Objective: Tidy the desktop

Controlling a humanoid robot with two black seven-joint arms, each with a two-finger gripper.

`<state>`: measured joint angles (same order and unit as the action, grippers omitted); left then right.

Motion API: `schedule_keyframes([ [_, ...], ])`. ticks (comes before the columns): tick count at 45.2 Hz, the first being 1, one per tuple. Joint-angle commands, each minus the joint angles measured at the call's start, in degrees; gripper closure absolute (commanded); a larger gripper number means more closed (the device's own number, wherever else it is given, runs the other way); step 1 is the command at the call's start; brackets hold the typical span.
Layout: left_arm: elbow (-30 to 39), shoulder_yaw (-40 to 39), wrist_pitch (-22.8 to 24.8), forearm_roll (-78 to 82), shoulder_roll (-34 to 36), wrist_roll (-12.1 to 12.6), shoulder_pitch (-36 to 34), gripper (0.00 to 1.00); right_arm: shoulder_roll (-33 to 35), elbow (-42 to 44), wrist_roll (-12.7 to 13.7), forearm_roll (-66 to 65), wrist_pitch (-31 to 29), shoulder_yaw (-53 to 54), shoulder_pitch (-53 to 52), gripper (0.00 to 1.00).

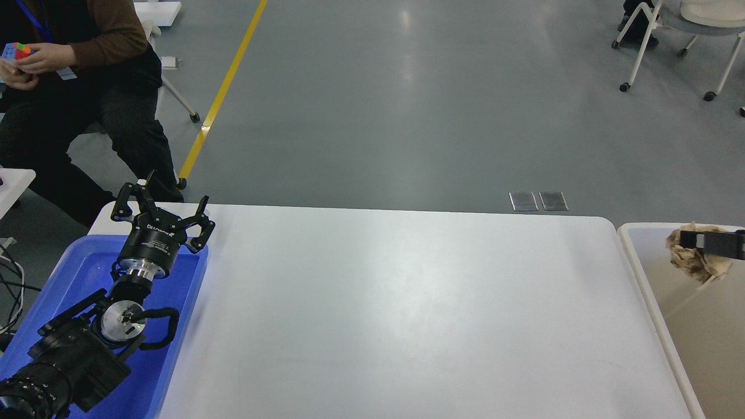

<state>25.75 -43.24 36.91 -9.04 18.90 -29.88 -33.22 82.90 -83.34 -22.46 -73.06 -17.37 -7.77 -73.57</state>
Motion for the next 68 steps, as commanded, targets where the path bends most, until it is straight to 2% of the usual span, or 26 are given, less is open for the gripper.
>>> schedule_keyframes([
  [1,0.0,0.0,0.0,0.0,0.0,0.0,0.0,0.0,-6.3,17.3,0.0,11.4,1.3,-0.8,2.5,1.0],
  [7,0.0,0.0,0.0,0.0,0.0,0.0,0.0,0.0,-13.4,30.1,0.0,25.5,1.1,-0.8,8.2,1.0],
  [13,0.0,0.0,0.0,0.0,0.0,0.0,0.0,0.0,-18.1,37.4,1.0,39.9,1.0,-0.8,13.4,1.0],
  [20,0.0,0.0,-0.1,-0.1,0.0,0.0,0.0,0.0,-21.9,43.9,8.0,58.8,2.3,-0.5,16.4,1.0],
  [27,0.0,0.0,-0.1,-0.1,0.0,0.0,0.0,0.0,-28.0,51.3,14.1,75.6,6.6,0.0,20.1,1.0],
  [30,0.0,0.0,-0.1,-0.1,0.0,0.0,0.0,0.0,-30.8,53.7,16.9,82.3,9.5,0.0,21.5,1.0],
  [34,0.0,0.0,-0.2,-0.1,0.0,0.0,0.0,0.0,-33.9,55.5,19.2,89.4,15.2,0.2,23.0,1.0],
  [45,0.0,0.0,-0.2,-0.1,0.0,0.0,0.1,0.0,-42.1,63.2,23.0,95.0,24.0,6.4,28.0,1.0],
  [61,0.0,0.0,-0.2,-0.1,0.0,-0.1,0.1,0.0,-48.6,69.6,25.5,94.7,26.2,11.8,32.7,1.0],
  [68,0.0,0.0,-0.3,-0.1,0.0,-0.1,0.1,0.0,-49.1,69.7,25.5,94.7,26.2,12.8,33.8,1.0],
])
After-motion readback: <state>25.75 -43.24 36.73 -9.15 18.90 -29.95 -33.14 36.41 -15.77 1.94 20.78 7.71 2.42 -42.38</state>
